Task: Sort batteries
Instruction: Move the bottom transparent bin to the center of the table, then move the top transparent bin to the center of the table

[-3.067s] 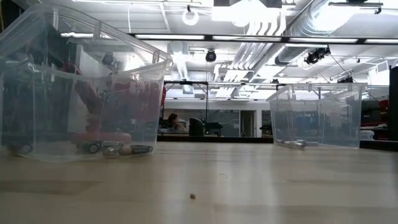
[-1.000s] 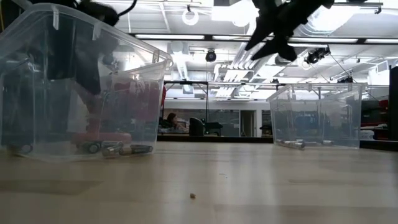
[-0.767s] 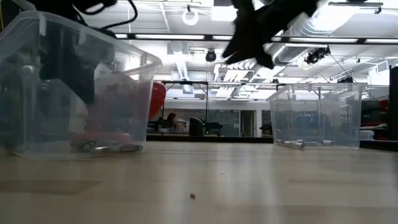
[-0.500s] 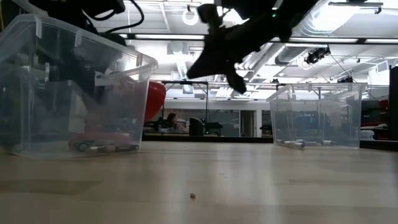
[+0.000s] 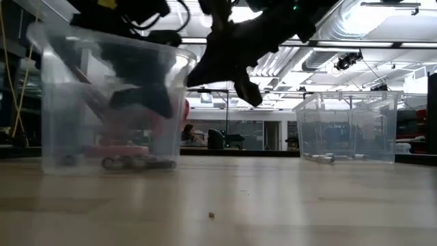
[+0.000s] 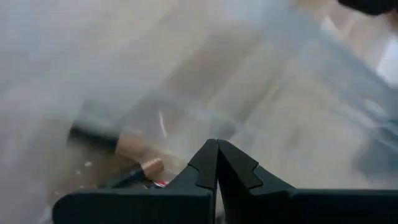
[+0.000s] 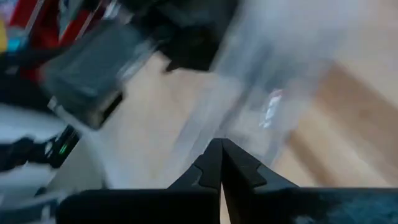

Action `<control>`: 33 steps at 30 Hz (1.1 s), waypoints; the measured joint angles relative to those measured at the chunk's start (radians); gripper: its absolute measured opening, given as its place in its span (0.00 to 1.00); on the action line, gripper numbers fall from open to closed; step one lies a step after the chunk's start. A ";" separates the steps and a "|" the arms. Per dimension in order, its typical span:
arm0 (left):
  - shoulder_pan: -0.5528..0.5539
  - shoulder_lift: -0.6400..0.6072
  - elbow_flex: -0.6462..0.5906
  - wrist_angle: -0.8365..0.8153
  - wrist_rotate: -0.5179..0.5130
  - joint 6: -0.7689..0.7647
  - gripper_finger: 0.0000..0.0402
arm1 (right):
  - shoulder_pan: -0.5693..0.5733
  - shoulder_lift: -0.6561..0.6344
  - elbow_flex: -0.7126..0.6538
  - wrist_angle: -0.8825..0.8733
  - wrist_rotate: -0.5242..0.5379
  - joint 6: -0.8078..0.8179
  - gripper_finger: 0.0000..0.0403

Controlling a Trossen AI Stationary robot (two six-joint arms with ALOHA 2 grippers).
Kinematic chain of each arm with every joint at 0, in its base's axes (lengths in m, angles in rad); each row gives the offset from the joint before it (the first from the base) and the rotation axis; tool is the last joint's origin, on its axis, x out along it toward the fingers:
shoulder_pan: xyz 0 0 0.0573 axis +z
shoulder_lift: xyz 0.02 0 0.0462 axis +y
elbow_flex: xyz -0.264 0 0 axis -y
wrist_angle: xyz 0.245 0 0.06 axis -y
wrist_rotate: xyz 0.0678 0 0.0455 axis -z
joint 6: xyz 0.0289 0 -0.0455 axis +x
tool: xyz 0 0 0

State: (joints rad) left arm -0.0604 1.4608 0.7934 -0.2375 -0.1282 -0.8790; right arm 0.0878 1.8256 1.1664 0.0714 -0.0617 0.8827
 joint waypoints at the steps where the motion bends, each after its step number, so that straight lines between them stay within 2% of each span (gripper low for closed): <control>1: -0.004 0.023 0.015 0.013 0.017 0.016 0.00 | 0.012 0.000 0.001 -0.002 -0.017 0.000 0.00; 4: -0.016 0.086 0.060 0.034 0.031 0.073 0.00 | 0.052 -0.002 0.004 -0.033 -0.073 0.023 0.00; 7: -0.015 0.123 0.108 0.028 0.028 0.141 0.00 | 0.077 -0.002 0.005 -0.072 -0.067 0.056 0.00; 13: 0.010 0.120 0.155 0.015 0.046 0.206 0.00 | 0.061 -0.043 0.005 -0.140 -0.029 0.014 0.00; 16: 0.022 0.086 0.166 -0.007 0.082 0.220 0.00 | 0.054 -0.113 0.005 -0.321 -0.006 -0.026 0.00; 21: 0.042 -0.003 0.165 -0.136 0.082 0.213 0.00 | 0.031 -0.300 0.005 -0.712 0.117 -0.074 0.00; 25: 0.082 -0.103 0.164 -0.221 0.036 0.203 0.00 | -0.053 -0.458 0.005 -0.997 0.320 0.002 0.00; 28: 0.114 -0.208 0.164 -0.191 0.007 0.210 0.00 | -0.157 -0.547 0.005 -1.150 0.469 0.072 0.00; 30: 0.136 -0.283 0.164 -0.134 0.005 0.262 0.00 | -0.247 -0.584 0.005 -1.204 0.523 0.073 0.00; 33: 0.157 -0.386 0.164 -0.018 0.002 0.383 0.00 | -0.398 -0.589 0.005 -1.218 0.532 -0.032 0.00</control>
State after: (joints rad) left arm 0.0965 1.0744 0.9573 -0.2556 -0.1267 -0.4959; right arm -0.3107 1.2363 1.1709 -1.1469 0.4706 0.8507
